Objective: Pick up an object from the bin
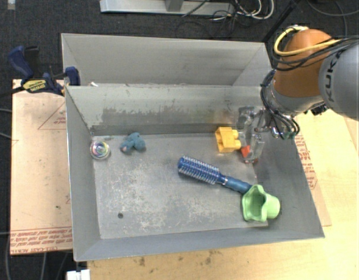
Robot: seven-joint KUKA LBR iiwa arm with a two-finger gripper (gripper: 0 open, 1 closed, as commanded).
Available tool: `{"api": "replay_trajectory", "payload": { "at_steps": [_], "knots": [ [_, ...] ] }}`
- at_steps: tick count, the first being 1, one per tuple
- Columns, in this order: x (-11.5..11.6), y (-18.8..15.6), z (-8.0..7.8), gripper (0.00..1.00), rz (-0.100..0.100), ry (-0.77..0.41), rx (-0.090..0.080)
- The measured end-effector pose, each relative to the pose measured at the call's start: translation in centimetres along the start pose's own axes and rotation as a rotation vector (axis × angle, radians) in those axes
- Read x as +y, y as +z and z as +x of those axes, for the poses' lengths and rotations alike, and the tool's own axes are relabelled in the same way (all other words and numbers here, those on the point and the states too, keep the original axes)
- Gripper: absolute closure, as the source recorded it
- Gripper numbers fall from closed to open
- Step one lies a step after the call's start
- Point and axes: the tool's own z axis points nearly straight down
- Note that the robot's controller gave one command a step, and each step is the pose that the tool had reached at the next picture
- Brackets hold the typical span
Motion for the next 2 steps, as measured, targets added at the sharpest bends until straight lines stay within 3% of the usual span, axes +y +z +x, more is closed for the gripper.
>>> {"api": "replay_trajectory", "payload": {
  "at_steps": [1,2],
  "knots": [
    [6.9,5.9,5.6,0.0,-0.004,0.056,0.003],
    [10.1,5.7,6.4,0.0,-0.001,0.117,-0.004]
  ]
}}
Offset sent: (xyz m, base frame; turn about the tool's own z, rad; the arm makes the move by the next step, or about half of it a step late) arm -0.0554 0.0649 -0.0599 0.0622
